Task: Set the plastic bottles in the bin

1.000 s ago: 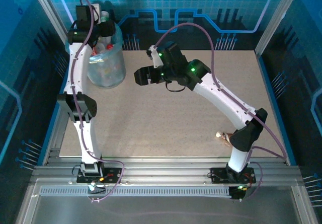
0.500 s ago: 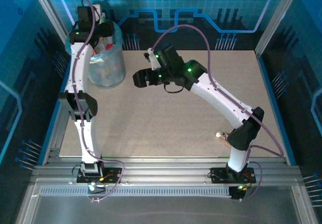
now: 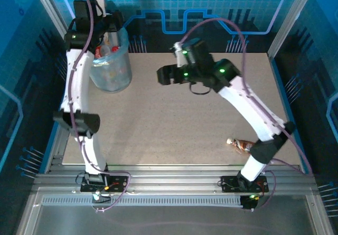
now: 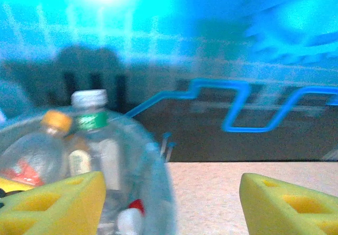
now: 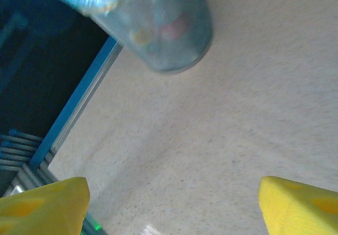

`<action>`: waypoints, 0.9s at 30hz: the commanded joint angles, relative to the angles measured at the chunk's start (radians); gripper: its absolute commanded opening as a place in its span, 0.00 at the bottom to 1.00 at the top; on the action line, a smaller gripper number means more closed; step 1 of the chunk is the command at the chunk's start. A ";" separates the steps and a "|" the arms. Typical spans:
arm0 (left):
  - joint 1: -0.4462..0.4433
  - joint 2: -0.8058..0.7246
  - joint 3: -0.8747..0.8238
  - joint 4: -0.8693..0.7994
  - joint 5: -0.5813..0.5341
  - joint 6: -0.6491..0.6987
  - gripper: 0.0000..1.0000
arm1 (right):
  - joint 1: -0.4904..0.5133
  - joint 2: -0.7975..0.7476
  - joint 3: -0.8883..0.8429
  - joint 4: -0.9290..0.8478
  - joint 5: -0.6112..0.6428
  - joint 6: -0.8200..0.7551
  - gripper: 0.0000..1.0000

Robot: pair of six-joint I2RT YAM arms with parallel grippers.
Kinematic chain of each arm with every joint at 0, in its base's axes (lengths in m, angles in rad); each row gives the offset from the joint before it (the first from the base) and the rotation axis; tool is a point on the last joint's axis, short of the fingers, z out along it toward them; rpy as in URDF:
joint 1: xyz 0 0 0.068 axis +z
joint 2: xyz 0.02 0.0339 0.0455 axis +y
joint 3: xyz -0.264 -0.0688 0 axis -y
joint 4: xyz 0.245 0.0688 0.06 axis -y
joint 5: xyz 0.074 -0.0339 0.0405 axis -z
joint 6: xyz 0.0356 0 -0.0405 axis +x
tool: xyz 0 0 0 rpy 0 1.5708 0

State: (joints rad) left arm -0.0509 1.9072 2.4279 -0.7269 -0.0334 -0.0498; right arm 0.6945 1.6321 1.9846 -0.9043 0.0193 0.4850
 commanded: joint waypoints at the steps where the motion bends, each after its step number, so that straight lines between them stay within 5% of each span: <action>1: -0.141 -0.196 -0.155 0.080 0.021 0.091 0.71 | -0.085 -0.159 -0.122 -0.062 0.062 0.006 0.85; 6: -0.359 -0.320 -0.421 0.153 0.008 0.153 0.71 | -0.237 -0.399 -0.410 -0.071 0.085 0.046 0.89; 10: -0.548 -0.350 -0.615 0.239 0.034 0.227 0.72 | -0.300 -0.610 -0.590 -0.127 0.234 0.073 0.92; 17: -0.812 -0.236 -0.756 0.256 0.225 0.444 0.80 | -0.411 -0.793 -0.687 -0.384 0.361 0.176 1.00; 27: -0.910 0.031 -0.803 0.448 0.502 0.449 0.79 | -0.594 -0.875 -0.815 -0.459 0.351 0.214 1.00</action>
State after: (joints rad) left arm -0.9543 1.8725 1.6421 -0.3962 0.3305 0.3923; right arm 0.1532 0.7681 1.1847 -1.3445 0.3519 0.6960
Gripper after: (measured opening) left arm 0.796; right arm 0.997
